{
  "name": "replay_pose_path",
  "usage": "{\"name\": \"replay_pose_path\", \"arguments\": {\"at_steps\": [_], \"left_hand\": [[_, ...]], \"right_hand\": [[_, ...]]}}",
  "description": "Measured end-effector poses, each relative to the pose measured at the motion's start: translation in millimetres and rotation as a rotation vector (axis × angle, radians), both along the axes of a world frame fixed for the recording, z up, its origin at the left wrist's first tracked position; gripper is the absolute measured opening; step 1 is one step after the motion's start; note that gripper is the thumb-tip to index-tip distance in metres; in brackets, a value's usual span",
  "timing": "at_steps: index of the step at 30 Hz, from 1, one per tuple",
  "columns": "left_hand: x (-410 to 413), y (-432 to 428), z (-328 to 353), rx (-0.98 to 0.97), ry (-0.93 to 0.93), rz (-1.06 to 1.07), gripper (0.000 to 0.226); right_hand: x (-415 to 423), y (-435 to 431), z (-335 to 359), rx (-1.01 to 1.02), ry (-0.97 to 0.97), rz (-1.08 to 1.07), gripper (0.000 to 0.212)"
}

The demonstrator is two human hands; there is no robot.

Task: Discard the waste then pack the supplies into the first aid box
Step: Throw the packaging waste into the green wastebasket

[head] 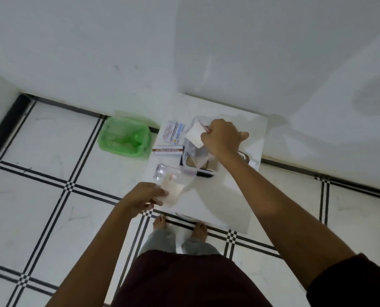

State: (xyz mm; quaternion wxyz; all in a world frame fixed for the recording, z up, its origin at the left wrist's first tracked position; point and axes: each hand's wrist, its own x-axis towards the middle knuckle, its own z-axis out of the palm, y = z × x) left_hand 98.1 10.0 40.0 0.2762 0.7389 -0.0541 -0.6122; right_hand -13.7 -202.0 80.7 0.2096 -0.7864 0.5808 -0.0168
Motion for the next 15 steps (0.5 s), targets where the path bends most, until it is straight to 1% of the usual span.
{"name": "replay_pose_path", "arguments": {"at_steps": [2,5,7,9,11,13,14,15], "left_hand": [[28,-2,8,-0.048,-0.023,0.163,0.016],[68,-10,6,-0.073,-0.105,0.401,0.012],[103,-13,-5,-0.069,-0.193,0.514,0.01],[144,-16,-23,-0.058,-0.271,0.594,0.009],[183,-18,-40,-0.029,-0.323,0.611,0.009],[219,-23,-59,-0.002,-0.358,0.593,0.016],[243,-28,-72,0.016,-0.37,0.576,0.016],[266,-32,-84,0.033,-0.387,0.554,0.013]], "right_hand": [[17,5,12,0.064,-0.118,-0.053,0.005],[46,13,18,0.206,-0.321,-0.092,0.029],[73,15,13,0.261,-0.381,-0.089,0.035],[110,17,0,0.322,-0.36,-0.081,0.037],[152,20,-20,0.4,-0.307,-0.083,0.034],[192,26,-40,0.455,-0.237,-0.083,0.02],[218,27,-55,0.466,-0.205,-0.092,0.01],[242,29,-69,0.485,-0.174,-0.103,0.004]]}}
